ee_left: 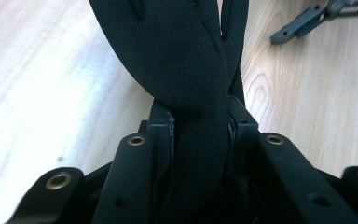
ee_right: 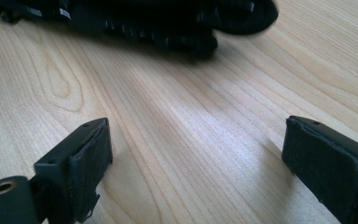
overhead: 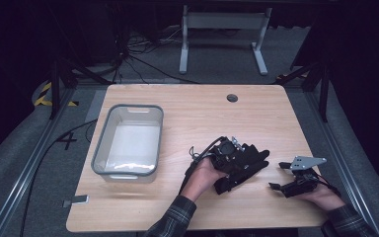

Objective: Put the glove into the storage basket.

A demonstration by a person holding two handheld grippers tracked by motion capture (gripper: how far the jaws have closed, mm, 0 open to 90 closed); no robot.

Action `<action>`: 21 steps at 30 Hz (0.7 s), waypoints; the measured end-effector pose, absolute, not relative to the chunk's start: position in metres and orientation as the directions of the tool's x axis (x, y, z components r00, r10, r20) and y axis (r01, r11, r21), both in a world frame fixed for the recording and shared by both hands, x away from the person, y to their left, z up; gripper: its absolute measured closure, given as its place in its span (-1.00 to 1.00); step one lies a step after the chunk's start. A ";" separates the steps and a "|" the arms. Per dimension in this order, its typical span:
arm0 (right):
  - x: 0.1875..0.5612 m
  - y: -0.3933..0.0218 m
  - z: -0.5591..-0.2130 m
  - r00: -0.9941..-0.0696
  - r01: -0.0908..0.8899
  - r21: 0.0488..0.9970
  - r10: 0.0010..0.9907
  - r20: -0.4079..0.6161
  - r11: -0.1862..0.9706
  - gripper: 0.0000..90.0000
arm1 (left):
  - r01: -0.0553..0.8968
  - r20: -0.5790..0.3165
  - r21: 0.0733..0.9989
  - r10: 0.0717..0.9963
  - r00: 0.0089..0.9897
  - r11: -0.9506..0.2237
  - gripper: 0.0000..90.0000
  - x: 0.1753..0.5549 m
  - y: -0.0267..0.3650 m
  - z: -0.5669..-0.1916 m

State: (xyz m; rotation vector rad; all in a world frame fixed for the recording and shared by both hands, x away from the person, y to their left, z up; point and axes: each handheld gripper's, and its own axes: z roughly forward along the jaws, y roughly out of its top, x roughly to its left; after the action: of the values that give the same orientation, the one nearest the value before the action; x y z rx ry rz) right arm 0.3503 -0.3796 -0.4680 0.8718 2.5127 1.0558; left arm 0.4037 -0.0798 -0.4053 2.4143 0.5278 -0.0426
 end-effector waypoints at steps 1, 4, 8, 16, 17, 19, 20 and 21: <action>0.350 -0.380 -0.468 -0.779 0.423 0.719 0.626 -0.022 0.551 -0.80 | 0.382 -0.160 0.603 0.363 0.918 -0.700 0.56 0.405 -0.077 -0.402; 0.350 -0.379 -0.468 -0.779 0.422 0.719 0.626 -0.023 0.552 -0.80 | 0.386 -0.154 0.605 0.374 0.915 -0.696 0.56 0.406 -0.072 -0.395; 0.351 -0.380 -0.468 -0.784 0.417 0.719 0.621 -0.026 0.556 -0.80 | 0.397 -0.147 0.618 0.396 0.906 -0.678 0.56 0.409 -0.059 -0.380; 0.351 -0.380 -0.468 -0.789 0.413 0.719 0.614 -0.024 0.559 -0.80 | 0.412 -0.136 0.624 0.427 0.894 -0.664 0.55 0.413 -0.038 -0.363; 0.352 -0.380 -0.468 -0.789 0.413 0.719 0.613 -0.024 0.559 -0.80 | 0.415 -0.136 0.626 0.432 0.892 -0.660 0.55 0.414 -0.034 -0.360; 0.352 -0.380 -0.468 -0.789 0.413 0.719 0.613 -0.024 0.559 -0.80 | 0.420 -0.135 0.630 0.440 0.888 -0.653 0.55 0.414 -0.029 -0.356; 0.352 -0.380 -0.468 -0.789 0.412 0.719 0.613 -0.024 0.559 -0.80 | 0.426 -0.136 0.634 0.450 0.883 -0.645 0.55 0.415 -0.023 -0.352; 0.352 -0.380 -0.468 -0.789 0.413 0.719 0.613 -0.024 0.559 -0.80 | 0.428 -0.132 0.635 0.456 0.880 -0.643 0.55 0.415 -0.020 -0.350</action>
State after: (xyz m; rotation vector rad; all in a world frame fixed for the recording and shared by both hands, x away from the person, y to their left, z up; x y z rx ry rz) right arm 0.3515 -0.3796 -0.4680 0.8508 2.5240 1.0587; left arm 0.4153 -0.0195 -0.3502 2.3535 0.6332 0.0519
